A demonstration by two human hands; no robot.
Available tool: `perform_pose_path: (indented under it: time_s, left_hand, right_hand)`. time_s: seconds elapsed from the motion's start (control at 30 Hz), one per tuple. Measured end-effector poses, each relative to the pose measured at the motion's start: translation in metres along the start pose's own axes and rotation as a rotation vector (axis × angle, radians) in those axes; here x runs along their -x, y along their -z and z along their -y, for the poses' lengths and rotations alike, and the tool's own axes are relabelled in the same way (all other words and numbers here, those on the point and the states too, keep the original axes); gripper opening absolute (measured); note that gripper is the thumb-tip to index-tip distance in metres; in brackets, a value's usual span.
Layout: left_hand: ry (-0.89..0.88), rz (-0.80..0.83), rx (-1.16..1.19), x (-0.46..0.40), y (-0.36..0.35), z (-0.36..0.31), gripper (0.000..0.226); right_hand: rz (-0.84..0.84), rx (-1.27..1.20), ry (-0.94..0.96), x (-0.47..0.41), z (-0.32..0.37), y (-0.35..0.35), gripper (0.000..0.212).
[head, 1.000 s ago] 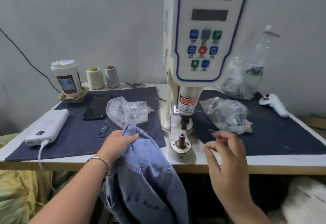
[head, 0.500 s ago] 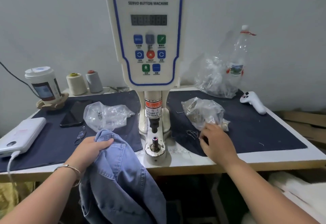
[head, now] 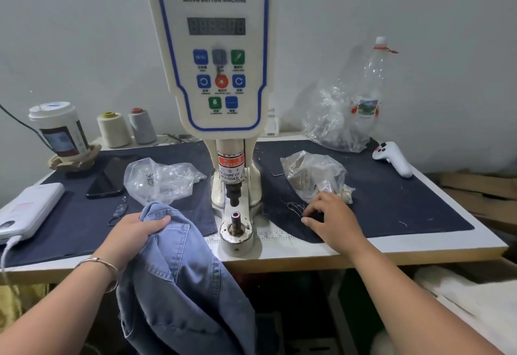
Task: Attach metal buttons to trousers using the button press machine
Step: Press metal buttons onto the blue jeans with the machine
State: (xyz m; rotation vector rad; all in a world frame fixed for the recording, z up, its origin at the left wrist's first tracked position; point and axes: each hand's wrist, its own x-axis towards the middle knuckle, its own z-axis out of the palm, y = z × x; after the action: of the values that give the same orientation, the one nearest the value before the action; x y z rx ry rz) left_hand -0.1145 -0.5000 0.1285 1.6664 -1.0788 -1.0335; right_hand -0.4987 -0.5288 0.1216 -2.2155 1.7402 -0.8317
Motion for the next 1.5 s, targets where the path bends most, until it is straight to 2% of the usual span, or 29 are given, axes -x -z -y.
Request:
perform_pose_path:
  time_s: [0.13, 0.27, 0.33, 0.43, 0.6, 0.87, 1.3, 1.4, 1.47, 1.5]
  left_hand:
    - [-0.009, -0.004, 0.004, 0.001, 0.0, -0.002, 0.012]
    - [-0.019, -0.011, 0.02, 0.003, -0.002, -0.003, 0.012]
    - [-0.009, -0.01, 0.016, 0.004, -0.002, -0.004, 0.01]
    - [-0.003, -0.026, 0.028, 0.006, -0.002, -0.008, 0.01]
    - [0.0, -0.029, 0.016, 0.011, -0.004, -0.011, 0.01]
    - [0.006, -0.027, -0.01, 0.009, -0.004, -0.011, 0.011]
    - [0.005, -0.011, -0.053, 0.012, -0.003, -0.011, 0.012]
    - [0.02, 0.054, -0.083, 0.022, 0.002, -0.02, 0.013]
    - [0.052, 0.193, -0.093, 0.035, 0.009, -0.029, 0.016]
    - [0.061, 0.286, -0.096, 0.043, 0.011, -0.033, 0.016]
  right_hand:
    - [0.005, -0.005, 0.006, 0.0, 0.003, 0.003, 0.008]
    - [-0.164, -0.361, -0.036, 0.0, 0.029, 0.014, 0.015]
    - [-0.166, -0.435, 0.024, -0.004, 0.058, 0.016, 0.017]
    - [-0.05, -0.412, 0.133, -0.009, 0.099, 0.007, 0.013]
    - [0.019, -0.52, 0.161, -0.004, 0.116, -0.012, 0.006]
    - [0.067, -0.476, 0.174, -0.005, 0.124, -0.007, 0.013]
    - [0.027, -0.44, 0.166, -0.001, 0.123, -0.002, 0.002]
    - [-0.116, -0.53, 0.097, 0.008, 0.123, 0.006, 0.008]
    - [-0.17, -0.673, 0.052, 0.019, 0.125, 0.013, 0.013]
    - [-0.138, -0.707, 0.051, 0.025, 0.127, 0.016, 0.014]
